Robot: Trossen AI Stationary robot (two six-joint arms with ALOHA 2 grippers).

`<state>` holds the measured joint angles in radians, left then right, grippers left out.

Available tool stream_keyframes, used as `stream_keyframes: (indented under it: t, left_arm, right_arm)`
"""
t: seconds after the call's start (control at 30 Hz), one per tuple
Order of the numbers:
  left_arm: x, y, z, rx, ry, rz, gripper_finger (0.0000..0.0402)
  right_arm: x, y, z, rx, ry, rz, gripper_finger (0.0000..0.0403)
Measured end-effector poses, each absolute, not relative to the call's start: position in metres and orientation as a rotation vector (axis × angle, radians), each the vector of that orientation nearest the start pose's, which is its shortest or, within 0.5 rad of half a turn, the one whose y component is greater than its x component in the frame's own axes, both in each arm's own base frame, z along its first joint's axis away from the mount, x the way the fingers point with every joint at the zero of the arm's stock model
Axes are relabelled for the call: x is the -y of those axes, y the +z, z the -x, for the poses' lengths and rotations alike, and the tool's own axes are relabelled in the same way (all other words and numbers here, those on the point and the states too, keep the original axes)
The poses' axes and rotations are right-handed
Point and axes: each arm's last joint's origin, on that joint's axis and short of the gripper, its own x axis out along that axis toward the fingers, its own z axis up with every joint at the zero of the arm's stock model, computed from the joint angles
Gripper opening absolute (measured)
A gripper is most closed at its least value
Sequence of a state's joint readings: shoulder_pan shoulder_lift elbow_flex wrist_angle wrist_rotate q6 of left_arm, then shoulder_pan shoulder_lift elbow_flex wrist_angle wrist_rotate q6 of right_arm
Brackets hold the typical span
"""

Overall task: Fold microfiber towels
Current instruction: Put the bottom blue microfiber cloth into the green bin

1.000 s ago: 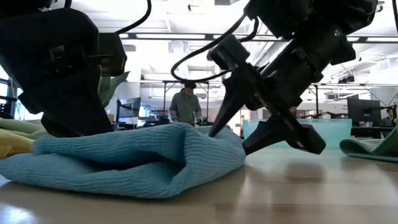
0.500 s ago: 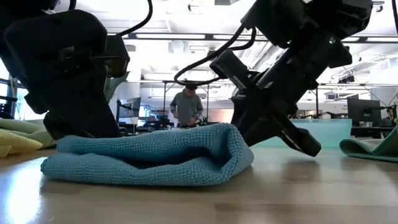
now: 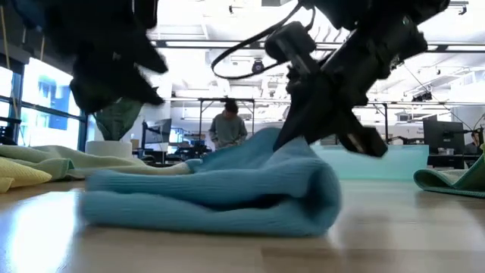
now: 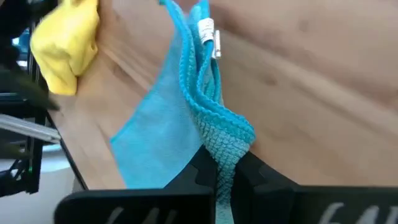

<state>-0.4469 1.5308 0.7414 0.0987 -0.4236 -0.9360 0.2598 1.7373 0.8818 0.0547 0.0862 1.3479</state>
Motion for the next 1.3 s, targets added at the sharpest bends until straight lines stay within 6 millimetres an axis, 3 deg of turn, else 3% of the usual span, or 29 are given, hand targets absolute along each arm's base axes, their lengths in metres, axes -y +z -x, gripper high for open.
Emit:
stream_keyframes:
  t: [0.27, 0.5, 1.07, 1.3]
  left_arm:
    - [0.109, 0.215, -0.260, -0.427, 0.272, 0.548, 0.0172]
    - [0.101, 0.234, -0.251, -0.345, 0.320, 0.514, 0.0172]
    - [0.061, 0.242, -0.255, -0.307, 0.480, 0.495, 0.0172]
    - [0.036, 0.242, -0.259, -0.294, 0.565, 0.470, 0.0172]
  right_arm:
    - [-0.050, 0.182, -0.306, -0.766, -0.490, -1.016, 0.0000]
    - [-0.007, 0.213, -0.280, -0.729, -0.630, -0.907, 0.0000]
    - [0.093, 0.261, -0.217, -0.621, -0.822, -0.720, 0.0000]
    - [0.125, 0.267, -0.197, -0.557, -0.977, -0.679, 0.0000]
